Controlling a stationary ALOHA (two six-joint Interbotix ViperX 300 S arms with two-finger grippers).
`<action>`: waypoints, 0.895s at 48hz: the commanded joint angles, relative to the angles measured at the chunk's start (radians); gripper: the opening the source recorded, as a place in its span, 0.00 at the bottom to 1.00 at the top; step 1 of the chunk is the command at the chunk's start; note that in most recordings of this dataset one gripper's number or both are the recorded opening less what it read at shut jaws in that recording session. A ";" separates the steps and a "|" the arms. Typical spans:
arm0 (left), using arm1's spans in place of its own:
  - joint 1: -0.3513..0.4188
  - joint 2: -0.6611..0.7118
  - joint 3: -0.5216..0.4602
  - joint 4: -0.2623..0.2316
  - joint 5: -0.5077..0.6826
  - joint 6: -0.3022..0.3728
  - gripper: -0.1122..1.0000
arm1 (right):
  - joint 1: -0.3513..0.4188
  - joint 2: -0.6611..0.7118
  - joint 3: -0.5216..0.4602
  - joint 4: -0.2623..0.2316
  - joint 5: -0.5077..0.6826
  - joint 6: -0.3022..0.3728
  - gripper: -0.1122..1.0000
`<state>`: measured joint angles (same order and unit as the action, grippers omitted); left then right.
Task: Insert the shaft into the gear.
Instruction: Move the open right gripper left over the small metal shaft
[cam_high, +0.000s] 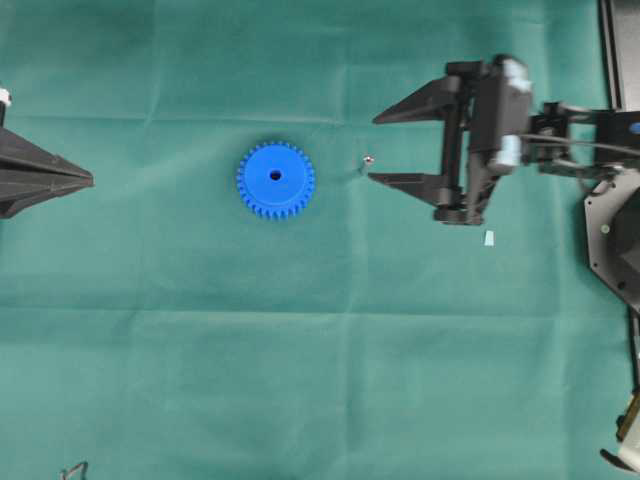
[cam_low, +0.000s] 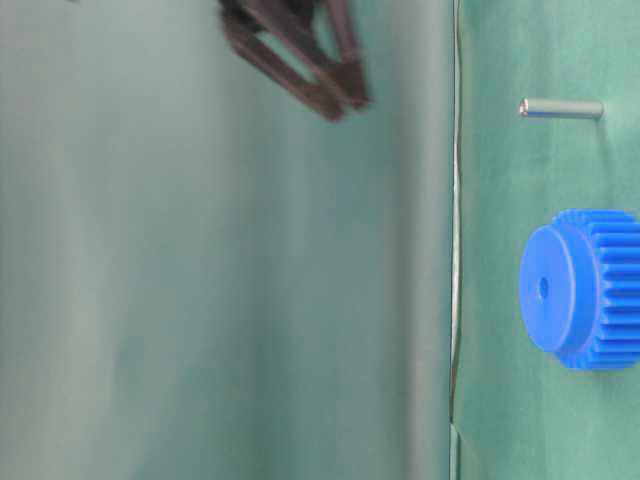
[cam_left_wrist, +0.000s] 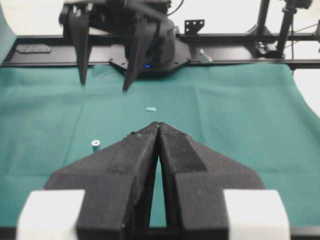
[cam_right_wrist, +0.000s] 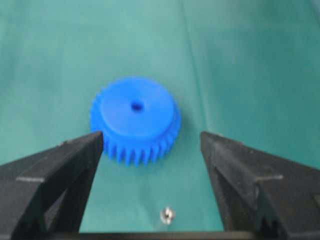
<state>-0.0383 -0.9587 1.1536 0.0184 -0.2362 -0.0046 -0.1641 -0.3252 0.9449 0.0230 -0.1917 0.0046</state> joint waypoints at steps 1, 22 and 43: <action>-0.002 0.008 -0.023 0.002 -0.003 0.002 0.10 | -0.012 0.054 -0.025 0.002 -0.025 0.000 0.87; 0.000 0.008 -0.023 0.003 0.005 0.002 0.10 | -0.043 0.253 -0.005 0.058 -0.103 0.002 0.87; 0.002 0.009 -0.023 0.002 0.012 0.002 0.10 | -0.044 0.314 0.008 0.083 -0.132 0.002 0.86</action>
<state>-0.0383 -0.9587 1.1536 0.0184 -0.2194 -0.0031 -0.2071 -0.0015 0.9572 0.1028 -0.3129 0.0061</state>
